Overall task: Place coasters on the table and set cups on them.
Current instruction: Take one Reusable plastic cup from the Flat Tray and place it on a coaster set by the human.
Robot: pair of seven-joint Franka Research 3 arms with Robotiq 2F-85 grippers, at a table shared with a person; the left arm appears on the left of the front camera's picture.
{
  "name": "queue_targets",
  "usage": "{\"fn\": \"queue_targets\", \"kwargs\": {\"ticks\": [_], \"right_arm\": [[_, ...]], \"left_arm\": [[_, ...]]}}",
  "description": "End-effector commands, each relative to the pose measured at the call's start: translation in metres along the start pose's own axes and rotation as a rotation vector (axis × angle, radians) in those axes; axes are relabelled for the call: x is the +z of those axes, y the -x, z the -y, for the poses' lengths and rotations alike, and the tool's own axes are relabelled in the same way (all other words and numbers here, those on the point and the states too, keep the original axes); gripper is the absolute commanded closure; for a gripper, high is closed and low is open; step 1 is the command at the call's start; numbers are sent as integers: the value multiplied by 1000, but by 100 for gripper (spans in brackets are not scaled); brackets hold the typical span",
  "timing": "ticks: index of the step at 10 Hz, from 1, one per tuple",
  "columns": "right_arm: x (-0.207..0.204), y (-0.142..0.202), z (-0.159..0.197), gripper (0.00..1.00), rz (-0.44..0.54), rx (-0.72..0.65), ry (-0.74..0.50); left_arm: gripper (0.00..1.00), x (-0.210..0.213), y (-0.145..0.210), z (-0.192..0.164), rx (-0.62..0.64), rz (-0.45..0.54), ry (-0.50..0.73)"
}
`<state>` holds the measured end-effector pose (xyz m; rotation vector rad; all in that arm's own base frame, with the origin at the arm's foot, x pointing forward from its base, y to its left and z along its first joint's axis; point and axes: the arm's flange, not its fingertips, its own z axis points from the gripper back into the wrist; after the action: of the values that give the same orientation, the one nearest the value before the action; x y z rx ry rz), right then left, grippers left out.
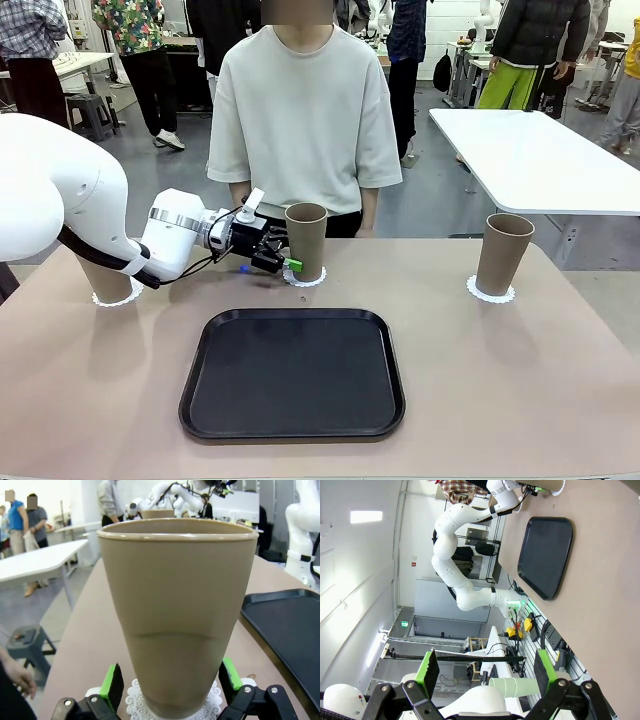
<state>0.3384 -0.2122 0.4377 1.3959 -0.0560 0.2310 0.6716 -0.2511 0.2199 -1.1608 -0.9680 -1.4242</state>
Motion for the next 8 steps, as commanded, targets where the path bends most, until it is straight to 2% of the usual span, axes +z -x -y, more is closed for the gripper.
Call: {"fn": "queue_targets", "kwargs": {"ticks": [1, 4, 8], "right_arm": [[0, 1, -2, 0, -1, 0, -5], [0, 1, -2, 0, -1, 0, -5], [0, 1, -2, 0, -1, 0, -5]], "left_arm": [[0, 12, -7, -6, 4, -22, 11], [0, 27, -12, -2, -8, -60, 0], [0, 47, -32, 7, -42, -160, -12]]}}
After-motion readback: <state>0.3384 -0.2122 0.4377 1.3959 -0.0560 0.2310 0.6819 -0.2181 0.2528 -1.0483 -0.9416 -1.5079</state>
